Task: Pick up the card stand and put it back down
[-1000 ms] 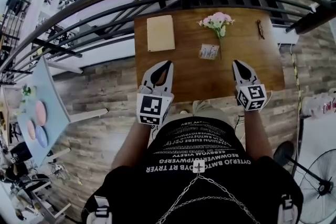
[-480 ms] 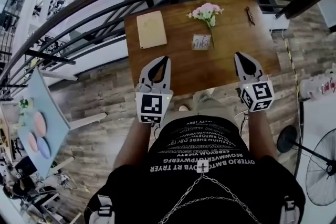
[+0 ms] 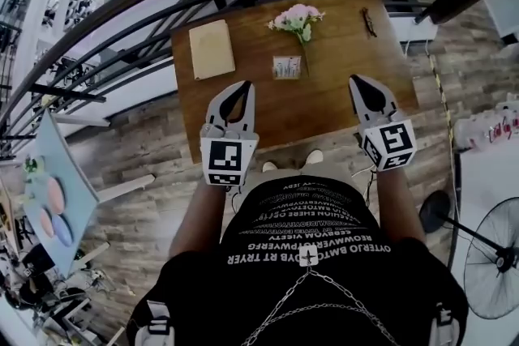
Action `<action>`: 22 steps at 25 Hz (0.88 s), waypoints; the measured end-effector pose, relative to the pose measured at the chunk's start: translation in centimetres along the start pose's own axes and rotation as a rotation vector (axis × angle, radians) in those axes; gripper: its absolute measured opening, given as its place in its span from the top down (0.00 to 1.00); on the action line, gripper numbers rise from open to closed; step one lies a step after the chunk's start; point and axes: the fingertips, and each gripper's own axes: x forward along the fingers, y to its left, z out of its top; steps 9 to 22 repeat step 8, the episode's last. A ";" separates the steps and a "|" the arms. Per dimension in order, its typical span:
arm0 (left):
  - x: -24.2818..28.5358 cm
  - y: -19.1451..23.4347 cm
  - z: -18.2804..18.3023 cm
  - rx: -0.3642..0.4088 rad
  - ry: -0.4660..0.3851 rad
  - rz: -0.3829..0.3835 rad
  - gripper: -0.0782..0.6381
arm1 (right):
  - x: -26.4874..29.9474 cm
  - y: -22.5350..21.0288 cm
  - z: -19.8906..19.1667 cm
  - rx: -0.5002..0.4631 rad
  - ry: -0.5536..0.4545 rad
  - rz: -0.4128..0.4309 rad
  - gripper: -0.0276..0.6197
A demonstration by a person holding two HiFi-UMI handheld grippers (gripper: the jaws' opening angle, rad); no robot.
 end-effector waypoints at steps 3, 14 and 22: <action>1.9 -1.2 0.5 -0.003 0.010 0.017 0.85 | 0.6 -1.3 -0.1 -0.013 0.001 0.036 0.94; 3.3 -3.7 1.4 -0.023 0.019 0.028 0.85 | 0.4 -3.6 -1.0 -0.019 0.012 0.077 0.94; 3.3 -3.7 1.4 -0.023 0.019 0.028 0.85 | 0.4 -3.6 -1.0 -0.019 0.012 0.077 0.94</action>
